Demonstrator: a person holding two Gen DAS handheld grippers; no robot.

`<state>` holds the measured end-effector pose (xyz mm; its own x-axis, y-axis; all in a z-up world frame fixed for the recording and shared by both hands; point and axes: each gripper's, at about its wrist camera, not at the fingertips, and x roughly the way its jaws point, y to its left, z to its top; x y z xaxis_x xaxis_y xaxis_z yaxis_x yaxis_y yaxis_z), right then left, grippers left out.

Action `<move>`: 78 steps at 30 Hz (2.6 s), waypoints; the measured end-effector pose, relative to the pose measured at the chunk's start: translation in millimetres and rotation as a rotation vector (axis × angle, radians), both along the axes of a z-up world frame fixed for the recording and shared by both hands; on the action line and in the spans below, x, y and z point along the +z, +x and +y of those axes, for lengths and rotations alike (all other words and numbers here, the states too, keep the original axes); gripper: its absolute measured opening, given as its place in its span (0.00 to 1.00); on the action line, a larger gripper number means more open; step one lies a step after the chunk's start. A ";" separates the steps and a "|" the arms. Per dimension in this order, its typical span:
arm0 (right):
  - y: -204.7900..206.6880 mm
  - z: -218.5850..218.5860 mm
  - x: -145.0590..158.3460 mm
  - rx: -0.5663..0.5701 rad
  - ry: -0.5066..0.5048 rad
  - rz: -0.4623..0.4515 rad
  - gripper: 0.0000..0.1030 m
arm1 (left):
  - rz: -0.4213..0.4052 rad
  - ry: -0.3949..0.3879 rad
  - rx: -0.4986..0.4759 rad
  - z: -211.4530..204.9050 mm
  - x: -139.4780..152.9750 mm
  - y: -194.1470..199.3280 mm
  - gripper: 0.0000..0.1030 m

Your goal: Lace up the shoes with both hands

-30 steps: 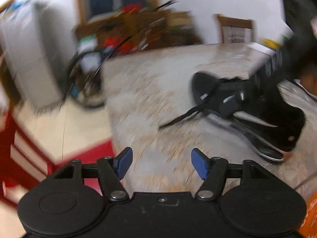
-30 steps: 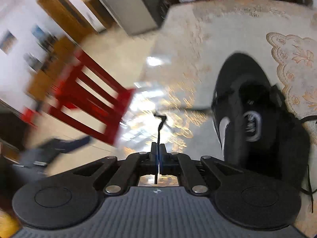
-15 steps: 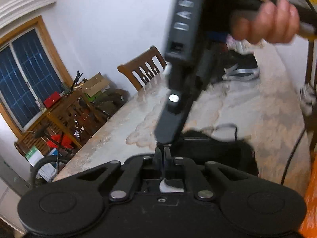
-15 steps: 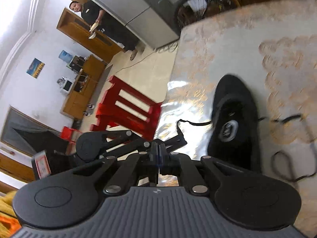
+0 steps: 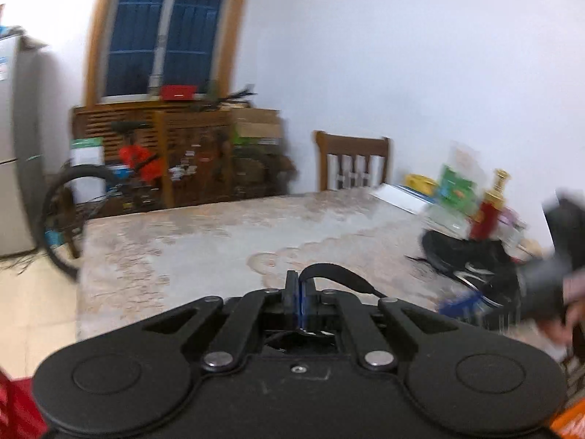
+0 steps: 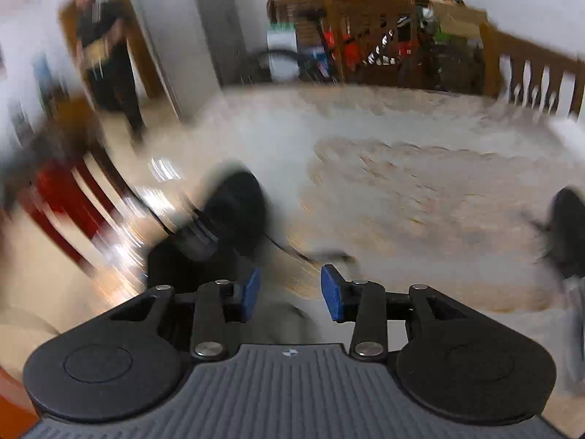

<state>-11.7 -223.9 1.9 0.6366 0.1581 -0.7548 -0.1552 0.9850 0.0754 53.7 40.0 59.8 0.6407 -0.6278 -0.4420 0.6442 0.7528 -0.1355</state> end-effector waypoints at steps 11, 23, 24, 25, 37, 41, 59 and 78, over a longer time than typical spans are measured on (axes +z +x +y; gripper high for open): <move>-22.5 9.6 -83.5 0.123 -0.097 0.075 0.35 | 0.074 -0.012 0.116 -11.7 12.6 -3.2 0.01; 2.2 -24.7 -37.3 0.037 0.234 -0.079 0.01 | 0.029 -0.035 0.165 -23.2 31.7 -14.0 0.01; 2.9 -30.3 -23.0 0.034 0.287 -0.117 0.01 | 0.025 -0.041 0.169 -23.3 32.9 -14.1 0.01; 3.9 -34.6 -9.9 0.032 0.332 -0.151 0.01 | 0.022 -0.046 0.174 -23.6 33.7 -14.1 0.01; 45.6 -51.7 94.7 0.105 0.622 -0.386 0.01 | -0.079 -0.073 0.185 -41.7 71.8 -8.6 0.01; 63.9 -55.9 116.6 0.127 0.775 -0.397 0.01 | -0.136 -0.087 0.197 -49.0 89.8 -3.9 0.01; 97.5 -52.8 172.0 0.206 1.195 -0.371 0.02 | -0.120 -0.387 0.217 -30.6 136.0 8.0 0.01; 76.7 -44.9 214.5 0.280 1.115 -0.529 0.02 | -0.148 -0.363 0.222 -23.1 134.1 -4.6 0.01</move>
<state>65.0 -268.8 216.5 0.6609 0.7203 0.2105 -0.6123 0.3553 0.7063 49.0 16.8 193.9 0.8173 -0.5652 -0.1120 0.5044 0.7958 -0.3351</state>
